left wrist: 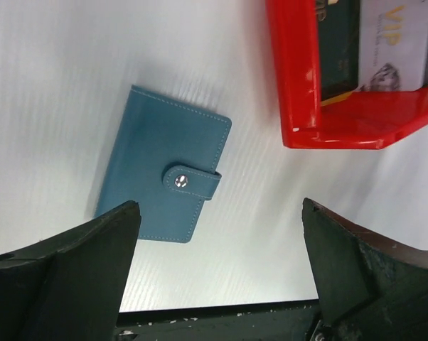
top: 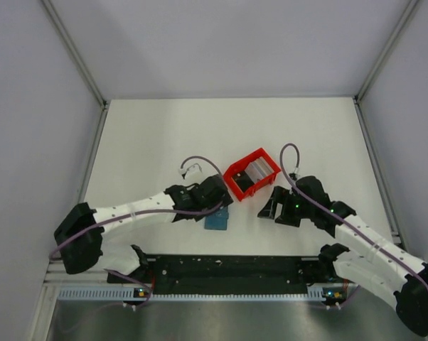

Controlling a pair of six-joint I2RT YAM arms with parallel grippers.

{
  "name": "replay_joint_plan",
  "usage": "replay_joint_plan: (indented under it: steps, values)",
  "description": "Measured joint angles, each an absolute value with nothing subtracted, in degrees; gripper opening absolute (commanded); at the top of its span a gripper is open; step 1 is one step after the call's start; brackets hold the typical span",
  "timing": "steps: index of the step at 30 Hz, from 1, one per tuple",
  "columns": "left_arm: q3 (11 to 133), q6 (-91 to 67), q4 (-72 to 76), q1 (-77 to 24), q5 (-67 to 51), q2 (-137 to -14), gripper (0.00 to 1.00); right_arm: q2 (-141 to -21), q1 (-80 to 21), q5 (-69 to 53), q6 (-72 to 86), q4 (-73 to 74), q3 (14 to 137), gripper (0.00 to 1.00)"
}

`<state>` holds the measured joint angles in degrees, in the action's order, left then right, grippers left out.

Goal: Put the credit cards into the card holder
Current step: Move the card holder to the center of the board, then adjust the card holder at the center of the board.

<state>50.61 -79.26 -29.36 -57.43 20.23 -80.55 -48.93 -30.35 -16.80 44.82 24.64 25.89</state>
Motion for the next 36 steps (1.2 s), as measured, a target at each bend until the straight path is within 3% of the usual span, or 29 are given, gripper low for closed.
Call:
replay_joint_plan:
  steps: [7,12,18,25,36]
  values:
    - [48.18,-69.89,-35.22,-53.39,23.40,-69.14,0.97,-50.33,-32.67,-16.95,50.11,23.88,26.76,0.61]
    - [46.68,-63.96,-42.02,-51.42,23.05,-67.85,0.97,-57.60,-38.59,-15.70,51.09,23.77,33.26,0.62]
    - [36.29,-60.49,-39.27,-50.65,19.11,-64.75,0.97,-68.23,-42.63,-15.33,45.21,16.97,35.57,0.49]
    - [32.91,-61.67,-39.07,-49.50,18.31,-54.28,0.99,-82.30,-43.38,-17.28,43.62,11.64,39.57,0.50]
    - [34.28,-61.10,-43.59,-40.84,20.16,-51.92,0.99,-99.94,-53.45,-16.88,49.23,5.48,52.45,0.51]
